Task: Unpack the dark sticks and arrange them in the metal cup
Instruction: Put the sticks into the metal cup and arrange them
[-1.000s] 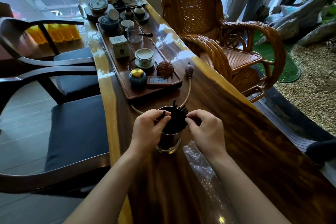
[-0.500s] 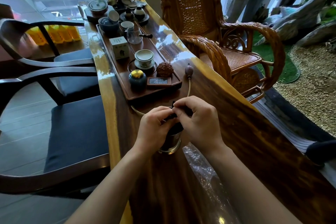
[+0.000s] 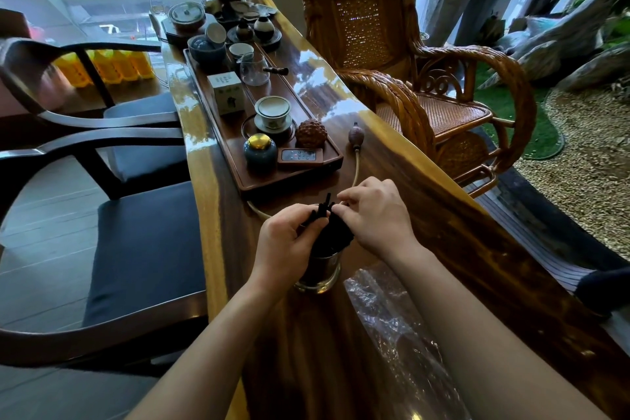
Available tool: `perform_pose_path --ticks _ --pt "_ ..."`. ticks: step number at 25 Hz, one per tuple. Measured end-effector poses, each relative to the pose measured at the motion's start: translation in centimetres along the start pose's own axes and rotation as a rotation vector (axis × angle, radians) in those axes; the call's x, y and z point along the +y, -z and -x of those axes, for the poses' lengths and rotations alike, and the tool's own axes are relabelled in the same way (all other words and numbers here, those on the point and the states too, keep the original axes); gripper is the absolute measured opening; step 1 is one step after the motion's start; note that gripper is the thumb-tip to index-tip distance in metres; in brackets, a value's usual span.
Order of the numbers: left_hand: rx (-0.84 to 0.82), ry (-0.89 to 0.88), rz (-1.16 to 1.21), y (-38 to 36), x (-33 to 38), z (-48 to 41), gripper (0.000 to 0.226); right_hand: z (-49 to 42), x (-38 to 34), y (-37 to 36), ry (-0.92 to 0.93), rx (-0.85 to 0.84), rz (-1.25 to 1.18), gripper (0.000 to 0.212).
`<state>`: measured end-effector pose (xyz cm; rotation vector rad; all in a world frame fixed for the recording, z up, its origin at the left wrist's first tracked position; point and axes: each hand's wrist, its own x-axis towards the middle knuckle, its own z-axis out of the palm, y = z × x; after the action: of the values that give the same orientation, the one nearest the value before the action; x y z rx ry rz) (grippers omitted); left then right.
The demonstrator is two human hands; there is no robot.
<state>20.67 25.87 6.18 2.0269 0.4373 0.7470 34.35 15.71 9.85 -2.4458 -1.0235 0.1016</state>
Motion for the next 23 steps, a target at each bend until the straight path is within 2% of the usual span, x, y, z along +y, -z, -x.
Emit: perform_pose_path --ticks 8,10,12,14,18,23 --pt "0.039 0.088 0.055 0.2 -0.2 -0.2 0.015 -0.6 -0.7 -0.7 0.023 0.060 -0.028 0.017" --pt "0.064 0.140 0.073 0.2 -0.2 -0.4 0.015 -0.1 -0.7 0.1 0.081 0.150 -0.143 0.013" --pt "0.060 0.162 0.079 0.1 -0.2 -0.7 0.016 0.7 -1.4 0.9 0.134 0.205 -0.360 0.009" --pt "0.053 0.137 0.055 0.0 -0.1 -0.7 0.016 1.3 -2.2 1.3 0.130 0.188 -0.489 0.007" --pt "0.073 0.065 0.003 0.1 0.4 -0.6 0.016 1.5 -2.5 1.0 0.106 0.123 -0.519 0.007" --pt "0.104 0.031 0.001 0.3 0.6 -1.3 0.017 1.3 -2.9 0.8 0.077 0.132 -0.633 0.008"
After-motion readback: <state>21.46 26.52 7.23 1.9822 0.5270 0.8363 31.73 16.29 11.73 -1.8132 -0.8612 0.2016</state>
